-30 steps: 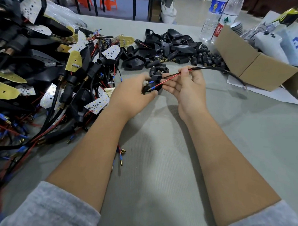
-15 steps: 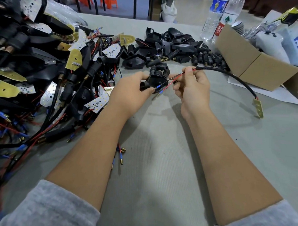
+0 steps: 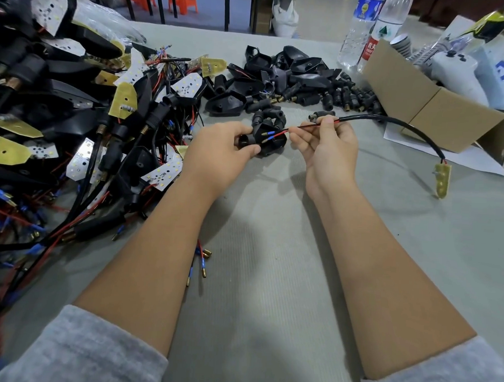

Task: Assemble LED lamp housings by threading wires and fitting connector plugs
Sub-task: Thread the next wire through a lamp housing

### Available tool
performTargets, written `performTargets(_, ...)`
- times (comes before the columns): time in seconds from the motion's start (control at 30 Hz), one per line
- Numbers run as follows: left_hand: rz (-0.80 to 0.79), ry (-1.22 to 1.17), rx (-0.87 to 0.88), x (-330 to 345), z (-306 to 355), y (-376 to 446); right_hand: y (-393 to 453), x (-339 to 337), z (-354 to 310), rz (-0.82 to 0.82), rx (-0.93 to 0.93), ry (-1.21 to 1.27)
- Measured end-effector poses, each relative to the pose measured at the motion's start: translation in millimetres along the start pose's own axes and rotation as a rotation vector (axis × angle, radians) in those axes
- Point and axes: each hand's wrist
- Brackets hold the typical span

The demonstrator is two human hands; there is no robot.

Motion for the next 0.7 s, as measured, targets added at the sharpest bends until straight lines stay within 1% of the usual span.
performTargets(0.13, 0.020, -0.046, 0.016, 0.4, 1.4, -0.5, -1.4, 0.5, -0.3, -0.037, 0.043, 0.037)
performTargets(0.3, 0.067, -0.106, 0.035, 0.5, 3.5, -1.9, -4.7, 2.9, -3.1, -0.093, 0.206, 0.283)
performTargets(0.43, 0.068, -0.162, 0.025, 1.8, 4.8, -2.0, -5.4, 2.1, -4.7, -0.096, 0.290, 0.395)
performTargets(0.57, 0.109, -0.306, -0.021, -1.1, 7.8, -2.0, -4.8, 0.3, -4.0, -0.098, 0.337, 0.336)
performTargets(0.7, 0.104, -0.453, -0.033, -5.1, 12.1, -2.3, -6.2, 1.2, -1.0, -0.148, 0.302, 0.159)
Point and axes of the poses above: each hand's wrist, its own y-axis towards the middle knuckle, its own x-axis out of the palm, z = x × y, and after that the axes turned 5 degrees about y, right-handed
